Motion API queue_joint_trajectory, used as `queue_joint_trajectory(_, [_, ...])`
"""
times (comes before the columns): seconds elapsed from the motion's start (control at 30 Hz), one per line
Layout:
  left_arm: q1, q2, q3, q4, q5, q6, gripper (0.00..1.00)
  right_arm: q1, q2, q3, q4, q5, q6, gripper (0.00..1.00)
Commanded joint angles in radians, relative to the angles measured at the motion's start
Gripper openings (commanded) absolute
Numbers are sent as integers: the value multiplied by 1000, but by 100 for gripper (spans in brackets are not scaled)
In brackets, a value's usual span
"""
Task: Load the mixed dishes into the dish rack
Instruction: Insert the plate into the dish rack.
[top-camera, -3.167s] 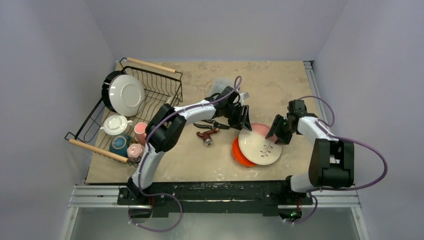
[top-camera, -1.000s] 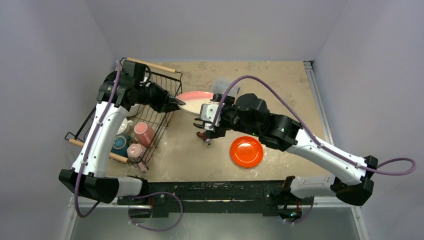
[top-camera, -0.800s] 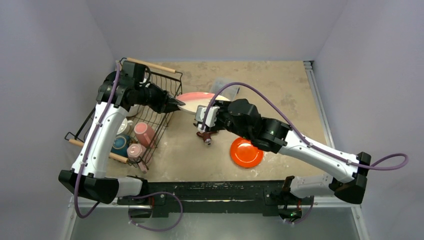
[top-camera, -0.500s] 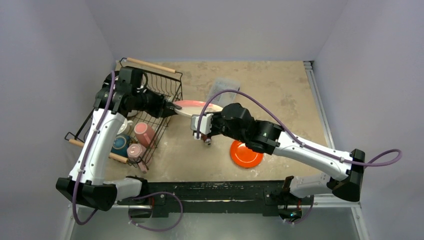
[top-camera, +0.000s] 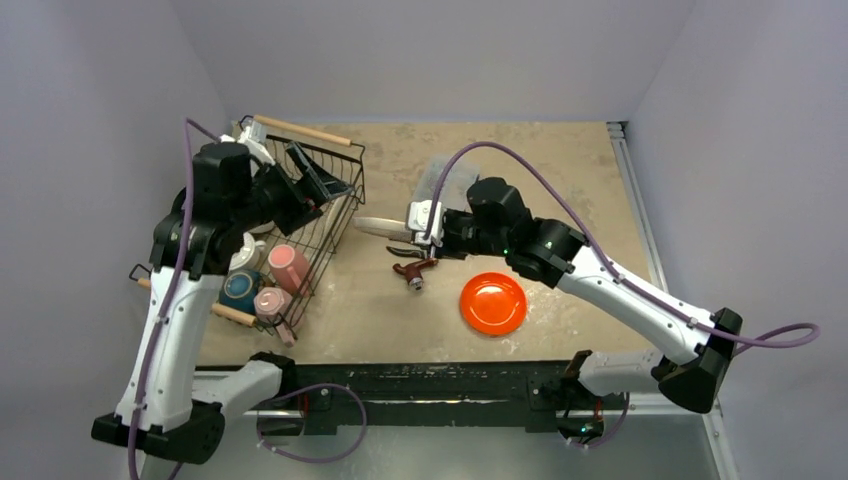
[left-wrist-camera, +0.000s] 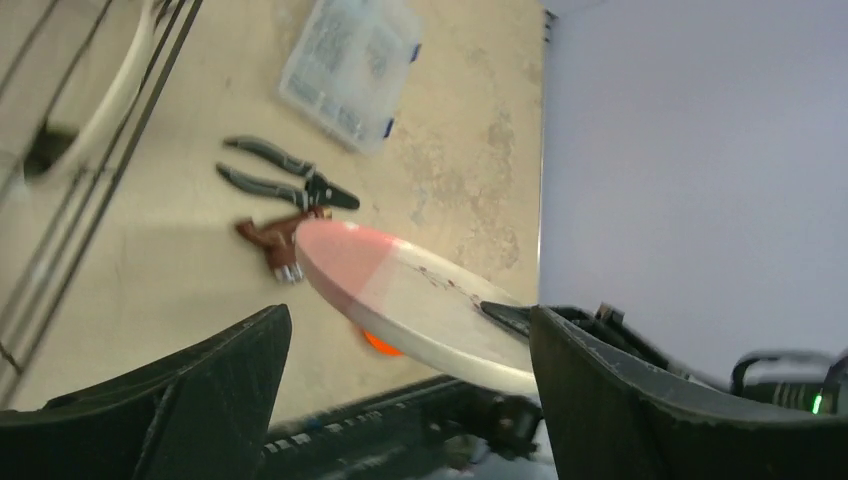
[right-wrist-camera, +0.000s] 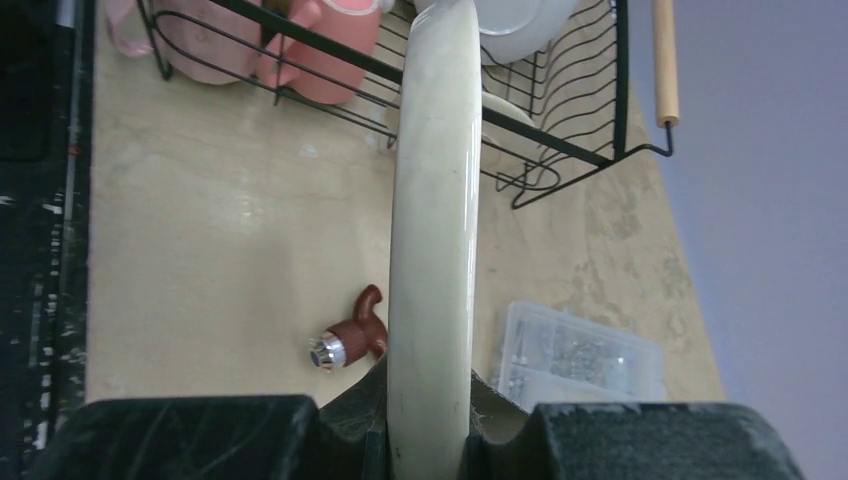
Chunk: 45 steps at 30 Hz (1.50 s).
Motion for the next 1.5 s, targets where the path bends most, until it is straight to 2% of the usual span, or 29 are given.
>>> queue_joint_trajectory(0.0, [-1, -173, -182, 446, 82, 513, 86, -83, -86, 83, 63, -278, 114, 0])
queue_joint_trajectory(0.03, [-5, -207, -265, 610, 235, 608, 86, -120, -88, 82, 56, -337, 133, 0])
queue_joint_trajectory(0.07, [-13, -234, -305, 684, 399, 722, 85, -147, -90, 81, 52, -398, 149, 0])
queue_joint_trajectory(0.1, [-35, -253, -312, 672, 508, 853, 84, -171, -89, 80, 46, -459, 162, 0])
queue_joint_trajectory(0.17, [-120, -258, -271, 547, 490, 1083, 86, -194, -82, 84, 26, -544, 167, 0])
queue_joint_trajectory(0.23, [-160, -216, -212, 430, 508, 1219, 87, -200, -80, 81, 14, -573, 160, 0])
queue_joint_trajectory(0.37, [-210, -86, -87, 248, 515, 1353, 87, -203, -77, 71, 13, -615, 149, 0])
queue_joint_trajectory(0.57, [-228, -18, -82, 264, 529, 1410, 87, -205, -75, 77, 14, -643, 123, 0])
queue_joint_trajectory(0.7, [-265, 31, -70, 210, 574, 1426, 82, -211, -51, 114, -19, -658, 97, 0])
queue_joint_trajectory(0.9, [-315, 47, -76, 153, 511, 1423, 62, -212, -38, 126, 2, -680, 106, 0])
queue_joint_trajectory(0.93, [-318, 42, -78, 156, 498, 1420, 55, -212, -36, 130, 2, -682, 106, 0])
queue_joint_trajectory(1.0, [-319, 30, -80, 163, 462, 1415, 35, -213, -26, 136, -1, -686, 107, 0])
queue_joint_trajectory(1.07, [-319, 22, -71, 161, 425, 1414, 5, -213, -18, 144, -3, -686, 106, 0])
queue_joint_trajectory(1.1, [-319, 19, -63, 153, 420, 1415, 0, -213, -15, 146, -4, -683, 104, 0])
queue_joint_trajectory(1.17, [-319, 21, -29, 129, 402, 1418, 0, -212, -10, 150, -2, -668, 108, 0])
queue_joint_trajectory(1.2, [-318, 20, -19, 125, 388, 1414, 0, -212, -7, 152, 2, -653, 117, 3])
queue_joint_trajectory(1.27, [-318, 15, 3, 122, 332, 1399, 0, -212, -7, 150, 14, -602, 154, 34])
queue_joint_trajectory(1.33, [-312, 17, 34, 97, 260, 1399, 0, -212, -18, 136, 58, -492, 213, 58])
queue_joint_trajectory(1.4, [-299, 23, 75, 67, 173, 1402, 0, -212, -43, 114, 102, -342, 273, 96])
queue_joint_trajectory(1.47, [-269, 31, 120, 40, 74, 1404, 0, -212, -79, 85, 146, -159, 323, 99])
